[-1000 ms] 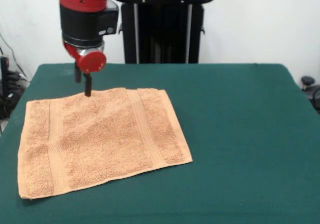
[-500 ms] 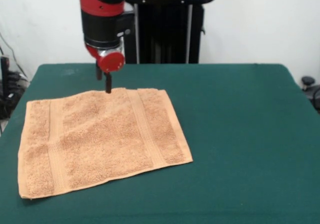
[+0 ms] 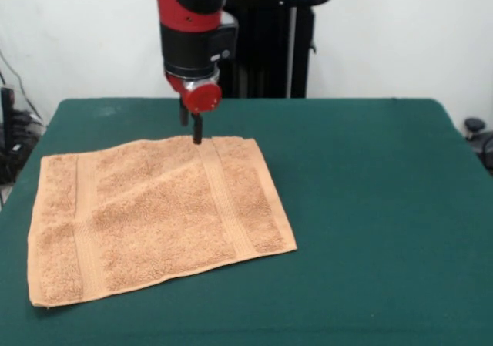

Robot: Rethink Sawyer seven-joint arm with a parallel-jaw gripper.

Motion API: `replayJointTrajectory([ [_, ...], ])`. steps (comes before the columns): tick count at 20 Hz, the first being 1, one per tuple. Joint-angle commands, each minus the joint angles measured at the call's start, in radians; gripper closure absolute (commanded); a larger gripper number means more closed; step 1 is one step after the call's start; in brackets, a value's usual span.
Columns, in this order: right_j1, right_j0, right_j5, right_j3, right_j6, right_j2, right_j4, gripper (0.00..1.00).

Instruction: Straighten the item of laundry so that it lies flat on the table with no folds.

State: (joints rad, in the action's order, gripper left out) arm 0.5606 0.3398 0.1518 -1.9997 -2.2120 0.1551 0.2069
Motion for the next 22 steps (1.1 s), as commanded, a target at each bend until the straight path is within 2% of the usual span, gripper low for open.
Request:
replayJointTrajectory([
  [1,-0.104,0.009,-0.161,-0.122,-0.295,-0.207,0.074,0.0],
  [8,-0.159,0.023,-0.252,-0.115,-0.314,-0.248,0.089,0.0],
  [17,-0.157,-0.009,-0.206,-0.118,-0.269,-0.232,0.126,0.0],
  [22,-0.157,0.008,-0.195,-0.127,-0.259,-0.248,0.131,0.0],
])
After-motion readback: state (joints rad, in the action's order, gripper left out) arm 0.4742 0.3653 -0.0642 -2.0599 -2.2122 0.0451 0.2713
